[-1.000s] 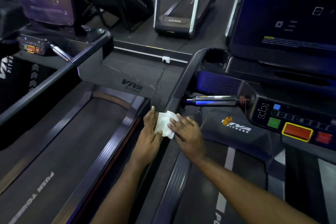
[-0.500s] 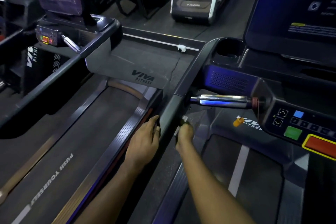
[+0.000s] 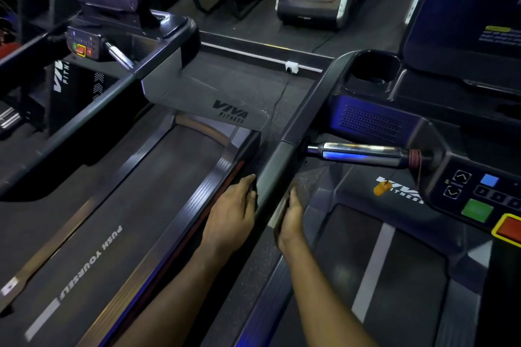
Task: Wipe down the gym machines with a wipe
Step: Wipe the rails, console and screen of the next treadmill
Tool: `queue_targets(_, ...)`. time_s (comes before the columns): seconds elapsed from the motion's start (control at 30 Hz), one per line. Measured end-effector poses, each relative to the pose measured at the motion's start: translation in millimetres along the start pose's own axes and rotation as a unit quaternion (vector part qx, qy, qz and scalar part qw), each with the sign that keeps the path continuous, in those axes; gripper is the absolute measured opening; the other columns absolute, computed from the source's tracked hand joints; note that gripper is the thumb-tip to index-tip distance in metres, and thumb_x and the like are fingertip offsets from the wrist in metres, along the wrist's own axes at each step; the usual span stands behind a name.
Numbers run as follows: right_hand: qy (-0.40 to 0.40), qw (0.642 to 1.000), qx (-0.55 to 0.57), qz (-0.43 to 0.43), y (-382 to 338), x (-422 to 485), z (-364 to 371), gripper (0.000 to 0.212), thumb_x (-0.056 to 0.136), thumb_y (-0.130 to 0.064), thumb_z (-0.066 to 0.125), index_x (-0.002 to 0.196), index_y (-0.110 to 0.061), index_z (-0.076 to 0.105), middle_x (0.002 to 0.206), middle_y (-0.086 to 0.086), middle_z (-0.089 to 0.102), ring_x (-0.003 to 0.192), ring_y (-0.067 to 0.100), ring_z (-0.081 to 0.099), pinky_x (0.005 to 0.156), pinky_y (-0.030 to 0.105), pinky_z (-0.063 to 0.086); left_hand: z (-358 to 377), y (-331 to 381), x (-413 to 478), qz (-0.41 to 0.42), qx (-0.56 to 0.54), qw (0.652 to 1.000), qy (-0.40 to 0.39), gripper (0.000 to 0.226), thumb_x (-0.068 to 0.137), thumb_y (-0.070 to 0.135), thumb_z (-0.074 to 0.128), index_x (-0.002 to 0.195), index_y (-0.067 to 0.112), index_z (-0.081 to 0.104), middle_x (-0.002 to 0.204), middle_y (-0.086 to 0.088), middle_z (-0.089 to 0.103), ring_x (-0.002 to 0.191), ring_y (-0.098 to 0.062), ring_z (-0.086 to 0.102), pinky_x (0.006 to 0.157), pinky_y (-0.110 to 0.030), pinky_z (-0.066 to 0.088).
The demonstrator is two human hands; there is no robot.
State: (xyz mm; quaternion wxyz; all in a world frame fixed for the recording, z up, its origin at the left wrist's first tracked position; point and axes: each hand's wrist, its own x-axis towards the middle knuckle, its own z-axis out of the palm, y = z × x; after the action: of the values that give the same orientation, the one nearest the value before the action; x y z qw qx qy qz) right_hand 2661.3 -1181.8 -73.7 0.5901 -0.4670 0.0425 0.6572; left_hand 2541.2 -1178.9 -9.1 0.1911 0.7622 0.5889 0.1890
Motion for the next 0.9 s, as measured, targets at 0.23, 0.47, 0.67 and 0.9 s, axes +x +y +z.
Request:
queue_targets(0.23,-0.017,0.996,0.041,-0.073,-18,19,12,0.061,0.101,-0.061,0.036,0.117,-0.012,0.07,0.109,0.012,0.075,0.1,0.025,0.072,0.086,0.035,0.056,2,-3,0,0.004,0.003,1.0,0.005,0.038,0.104,0.026,0.043,0.141,0.025,0.05,0.114,0.003,0.066,0.099,-0.009,0.058,0.081,-0.024,0.042)
queue_targets(0.47,-0.022,0.999,-0.011,-0.039,16,0,-21,0.068,0.099,-0.065,0.038,0.124,-0.009,0.068,0.118,0.015,0.073,0.116,0.033,0.066,0.101,0.044,0.051,-2,2,-1,0.019,0.013,0.999,0.024,0.036,0.103,0.018,0.045,0.137,0.016,0.057,0.12,-0.003,0.068,0.109,-0.016,0.059,0.09,-0.031,0.048)
queue_targets(0.67,-0.016,0.998,0.01,-0.066,-7,9,10,0.067,0.099,-0.066,0.038,0.125,-0.011,0.067,0.11,0.011,0.075,0.105,0.027,0.072,0.087,0.036,0.056,-3,4,-5,0.026,0.043,0.998,0.045,0.032,0.097,0.016,0.04,0.121,0.012,0.061,0.097,-0.007,0.068,0.09,-0.024,0.059,0.075,-0.043,0.051)
queue_targets(0.9,-0.012,0.998,-0.001,-0.064,23,-23,-15,0.064,0.101,-0.064,0.035,0.118,-0.014,0.07,0.104,0.009,0.077,0.101,0.025,0.072,0.086,0.037,0.056,-9,0,-17,0.04,0.04,0.997,0.046,0.024,0.1,0.014,0.045,0.117,0.013,0.062,0.097,-0.004,0.067,0.089,-0.022,0.059,0.074,-0.04,0.05)
